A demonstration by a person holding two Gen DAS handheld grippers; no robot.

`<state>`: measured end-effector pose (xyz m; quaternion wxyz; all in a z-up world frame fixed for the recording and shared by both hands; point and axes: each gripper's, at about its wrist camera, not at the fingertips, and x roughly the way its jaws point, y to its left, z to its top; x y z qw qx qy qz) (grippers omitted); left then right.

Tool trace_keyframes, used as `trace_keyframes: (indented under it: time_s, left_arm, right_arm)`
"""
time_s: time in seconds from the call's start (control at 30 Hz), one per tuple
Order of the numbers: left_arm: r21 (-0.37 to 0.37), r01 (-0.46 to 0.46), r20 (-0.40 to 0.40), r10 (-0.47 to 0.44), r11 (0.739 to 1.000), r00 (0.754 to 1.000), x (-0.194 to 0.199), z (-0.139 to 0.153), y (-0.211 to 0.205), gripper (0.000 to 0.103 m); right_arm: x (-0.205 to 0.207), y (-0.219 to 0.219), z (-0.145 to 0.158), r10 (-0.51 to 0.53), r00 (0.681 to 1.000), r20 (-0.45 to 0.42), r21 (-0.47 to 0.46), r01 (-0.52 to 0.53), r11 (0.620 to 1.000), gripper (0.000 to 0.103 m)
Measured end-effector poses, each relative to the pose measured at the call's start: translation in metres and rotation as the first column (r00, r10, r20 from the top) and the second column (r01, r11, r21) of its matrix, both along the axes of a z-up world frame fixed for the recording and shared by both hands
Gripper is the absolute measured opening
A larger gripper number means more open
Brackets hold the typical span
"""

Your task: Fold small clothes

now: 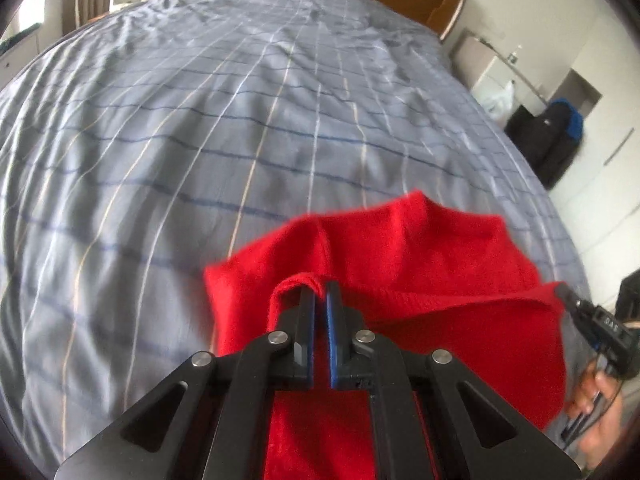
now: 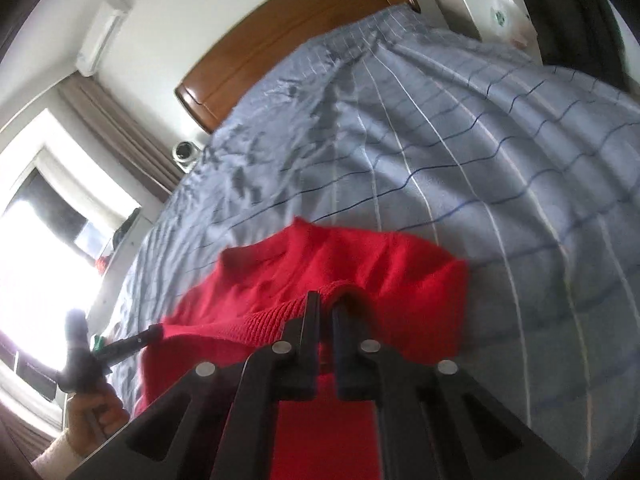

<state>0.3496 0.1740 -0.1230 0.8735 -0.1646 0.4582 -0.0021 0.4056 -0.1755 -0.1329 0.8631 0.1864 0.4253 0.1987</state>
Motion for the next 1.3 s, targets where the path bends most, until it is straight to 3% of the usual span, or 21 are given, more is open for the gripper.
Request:
trace_keyframes:
  time_s: [0.03,0.1,0.13,0.17,0.2,0.3,0.43,0.63,0.8,0.9,1.07,1.17,1.23,1.3]
  left_arm:
    - [-0.007,-0.012,-0.007,0.012,1.000,1.000,0.009,-0.002,0.002,0.009]
    - [-0.025,-0.033,-0.028,0.033,0.999,0.999,0.020,-0.007,0.006,0.028]
    - [-0.030,-0.047,-0.037,0.045,0.998,0.998,0.024,-0.008,0.009,0.063]
    - [-0.026,-0.061,-0.032,0.060,0.998,0.998,0.025,-0.007,0.011,0.088]
    - [-0.018,-0.081,-0.006,0.080,0.997,0.997,0.022,-0.002,0.013,0.093]
    - [-0.026,-0.102,0.051,0.103,0.994,0.993,0.010,0.008,0.025,0.095]
    - [-0.040,-0.121,0.062,0.123,0.992,0.990,-0.026,0.018,0.034,0.095]
    - [0.089,-0.063,0.086,0.056,0.994,0.995,-0.111,0.024,0.011,0.096]
    - [0.148,-0.079,0.115,0.062,0.986,0.991,-0.180,0.018,-0.011,0.098]
    - [0.189,-0.081,0.143,0.054,0.979,0.988,-0.203,0.011,-0.022,0.100]
    - [0.371,-0.079,0.210,-0.001,0.925,0.978,-0.214,-0.009,-0.037,0.101]
    - [0.397,-0.081,0.239,-0.017,0.914,0.971,-0.221,-0.016,-0.034,0.101]
    - [0.371,-0.086,0.244,-0.008,0.925,0.970,-0.217,-0.017,-0.027,0.101]
    - [0.338,-0.089,0.254,0.000,0.937,0.967,-0.217,-0.016,-0.023,0.101]
  right_arm:
    - [0.008,0.000,-0.006,-0.009,1.000,-0.007,0.012,0.009,1.000,0.005]
    - [0.019,-0.003,-0.014,-0.033,0.999,-0.022,0.054,0.034,0.998,0.008]
    - [0.024,-0.006,-0.017,-0.052,0.998,-0.030,0.084,0.055,0.995,0.011]
    - [0.027,-0.009,-0.018,-0.077,0.996,-0.034,0.101,0.080,0.992,0.027]
    - [0.029,-0.013,-0.018,-0.104,0.994,-0.030,0.116,0.107,0.988,0.046]
    - [0.021,-0.023,-0.005,-0.140,0.990,0.004,0.144,0.138,0.980,0.052]
    - [-0.001,-0.013,0.019,-0.062,0.995,0.080,0.051,0.058,0.997,0.052]
    - [-0.078,0.013,0.022,0.171,0.977,0.130,-0.120,-0.156,0.980,0.055]
    - [-0.106,0.027,0.012,0.225,0.971,0.079,-0.204,-0.205,0.957,0.055]
    - [-0.103,0.034,0.019,0.218,0.973,0.075,-0.197,-0.200,0.960,0.055]
    - [-0.071,0.062,0.041,0.175,0.984,0.017,-0.165,-0.170,0.971,0.055]
    - [-0.039,0.083,0.042,0.164,0.985,-0.054,-0.194,-0.172,0.966,0.054]
    - [-0.020,0.097,0.041,0.167,0.981,-0.095,-0.244,-0.186,0.952,0.052]
    - [-0.004,0.111,0.036,0.175,0.976,-0.129,-0.304,-0.207,0.930,0.040]
